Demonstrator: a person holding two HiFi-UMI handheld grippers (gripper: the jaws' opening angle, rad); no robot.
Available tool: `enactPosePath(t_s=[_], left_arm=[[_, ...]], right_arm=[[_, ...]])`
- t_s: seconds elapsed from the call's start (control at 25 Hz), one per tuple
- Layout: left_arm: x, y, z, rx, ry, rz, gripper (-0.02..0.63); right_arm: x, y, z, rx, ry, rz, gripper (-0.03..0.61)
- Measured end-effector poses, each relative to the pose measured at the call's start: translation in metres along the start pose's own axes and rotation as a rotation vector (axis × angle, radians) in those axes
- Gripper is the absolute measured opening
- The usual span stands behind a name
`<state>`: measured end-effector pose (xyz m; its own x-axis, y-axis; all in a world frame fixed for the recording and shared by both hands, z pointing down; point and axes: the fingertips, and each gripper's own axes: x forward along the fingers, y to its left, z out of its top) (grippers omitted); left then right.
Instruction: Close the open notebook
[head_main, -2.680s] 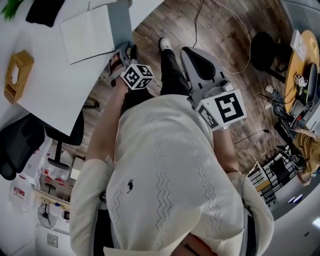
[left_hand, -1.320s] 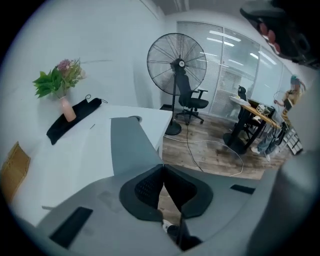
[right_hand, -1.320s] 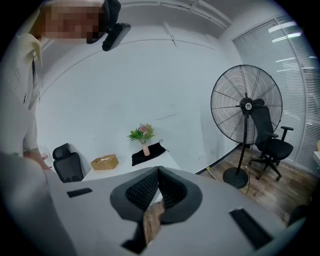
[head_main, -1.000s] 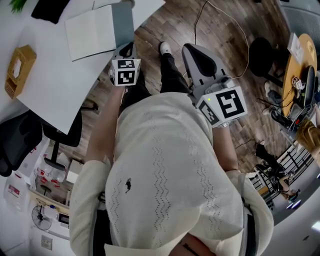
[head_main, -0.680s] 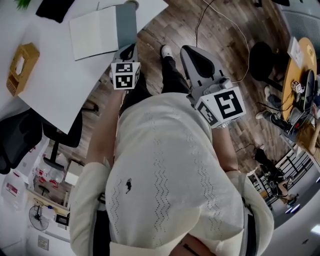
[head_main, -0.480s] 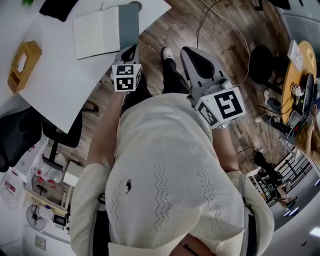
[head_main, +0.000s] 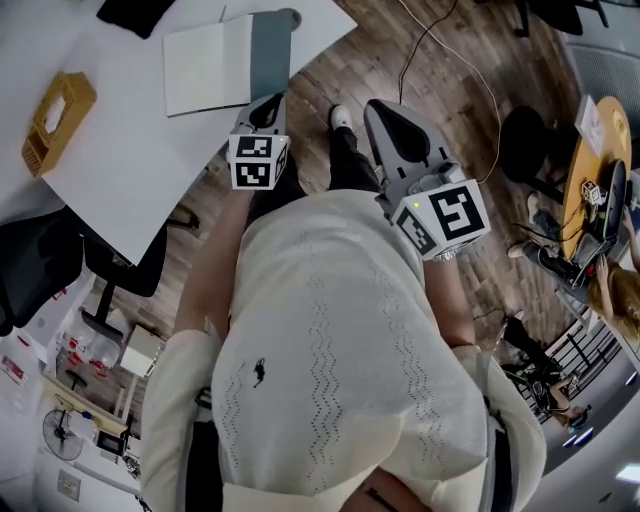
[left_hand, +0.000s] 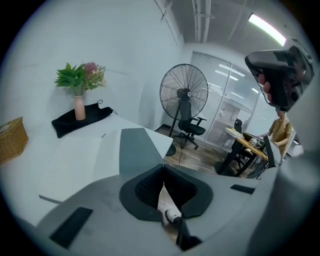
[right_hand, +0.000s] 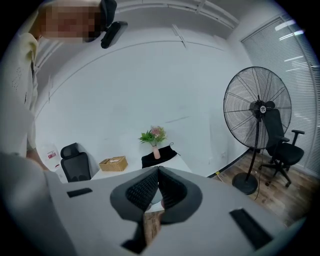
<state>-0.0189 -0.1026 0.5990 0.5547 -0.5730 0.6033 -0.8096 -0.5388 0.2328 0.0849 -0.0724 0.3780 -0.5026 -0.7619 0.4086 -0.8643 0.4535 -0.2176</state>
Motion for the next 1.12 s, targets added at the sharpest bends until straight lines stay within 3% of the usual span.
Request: enactPosePath(t_s=[1.12], left_arm=[[-0.056, 0.032, 0.031, -0.008, -0.145, -0.019, 0.017]], right_arm=[[0.024, 0.061, -0.001, -0.01, -0.022, -0.01, 0.002]])
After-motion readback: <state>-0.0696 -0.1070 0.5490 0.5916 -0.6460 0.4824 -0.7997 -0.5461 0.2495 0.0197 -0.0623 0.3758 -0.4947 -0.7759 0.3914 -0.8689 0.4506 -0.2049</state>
